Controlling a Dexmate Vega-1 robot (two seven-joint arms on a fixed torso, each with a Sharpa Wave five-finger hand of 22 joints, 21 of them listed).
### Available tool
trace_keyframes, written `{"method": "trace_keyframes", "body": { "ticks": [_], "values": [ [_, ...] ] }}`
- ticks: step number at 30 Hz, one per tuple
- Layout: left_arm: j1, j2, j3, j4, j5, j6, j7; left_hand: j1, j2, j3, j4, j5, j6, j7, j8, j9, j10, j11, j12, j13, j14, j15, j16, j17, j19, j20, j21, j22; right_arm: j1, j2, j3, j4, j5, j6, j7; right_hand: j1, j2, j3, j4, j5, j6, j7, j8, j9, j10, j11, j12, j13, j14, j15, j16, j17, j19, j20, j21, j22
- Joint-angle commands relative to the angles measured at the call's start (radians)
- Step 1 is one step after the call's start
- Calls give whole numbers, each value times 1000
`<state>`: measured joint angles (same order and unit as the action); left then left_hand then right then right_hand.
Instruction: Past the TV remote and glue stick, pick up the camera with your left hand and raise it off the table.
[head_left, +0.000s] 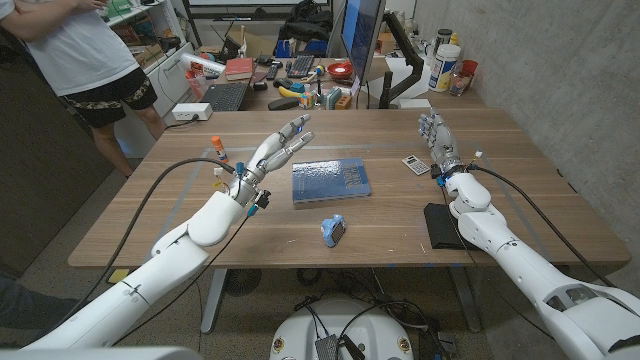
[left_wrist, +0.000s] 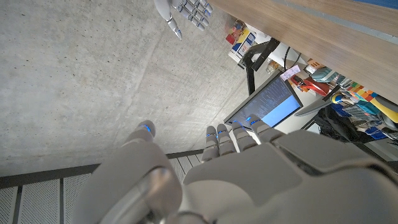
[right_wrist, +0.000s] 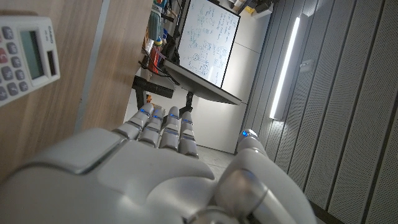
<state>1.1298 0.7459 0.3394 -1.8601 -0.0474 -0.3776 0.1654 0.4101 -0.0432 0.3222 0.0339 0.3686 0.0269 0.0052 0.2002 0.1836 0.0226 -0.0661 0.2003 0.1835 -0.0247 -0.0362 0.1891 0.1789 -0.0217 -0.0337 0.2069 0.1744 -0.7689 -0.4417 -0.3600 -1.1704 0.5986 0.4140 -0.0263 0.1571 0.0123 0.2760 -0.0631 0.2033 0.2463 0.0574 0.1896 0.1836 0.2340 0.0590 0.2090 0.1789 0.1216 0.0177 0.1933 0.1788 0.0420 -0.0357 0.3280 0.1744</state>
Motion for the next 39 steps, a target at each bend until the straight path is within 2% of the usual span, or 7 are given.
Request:
{"method": "trace_keyframes", "body": {
  "ticks": [1,39],
  "values": [
    [20,27,-13,-50,47,28,6,14,2,0,-6,4,12,-3,6,4,5,-7,6,5,6,-2,1,4,1,-52,-2,5,3,1,3,1,-1,8,-1,-4,4,-5,-1,-1,-3,-4,1,4,8,5,3,6,9,-2,-3,4,14,-24,-4,3],
    [74,149,-58,-179,95,142,-72,22,3,-6,-9,-2,21,0,6,4,11,-3,6,6,13,1,3,6,2,-48,-3,6,6,-7,-3,1,-18,3,-9,-10,8,-8,0,-4,-5,-4,2,4,6,4,3,6,9,-1,-4,5,19,-23,-21,3]
  ]
}}
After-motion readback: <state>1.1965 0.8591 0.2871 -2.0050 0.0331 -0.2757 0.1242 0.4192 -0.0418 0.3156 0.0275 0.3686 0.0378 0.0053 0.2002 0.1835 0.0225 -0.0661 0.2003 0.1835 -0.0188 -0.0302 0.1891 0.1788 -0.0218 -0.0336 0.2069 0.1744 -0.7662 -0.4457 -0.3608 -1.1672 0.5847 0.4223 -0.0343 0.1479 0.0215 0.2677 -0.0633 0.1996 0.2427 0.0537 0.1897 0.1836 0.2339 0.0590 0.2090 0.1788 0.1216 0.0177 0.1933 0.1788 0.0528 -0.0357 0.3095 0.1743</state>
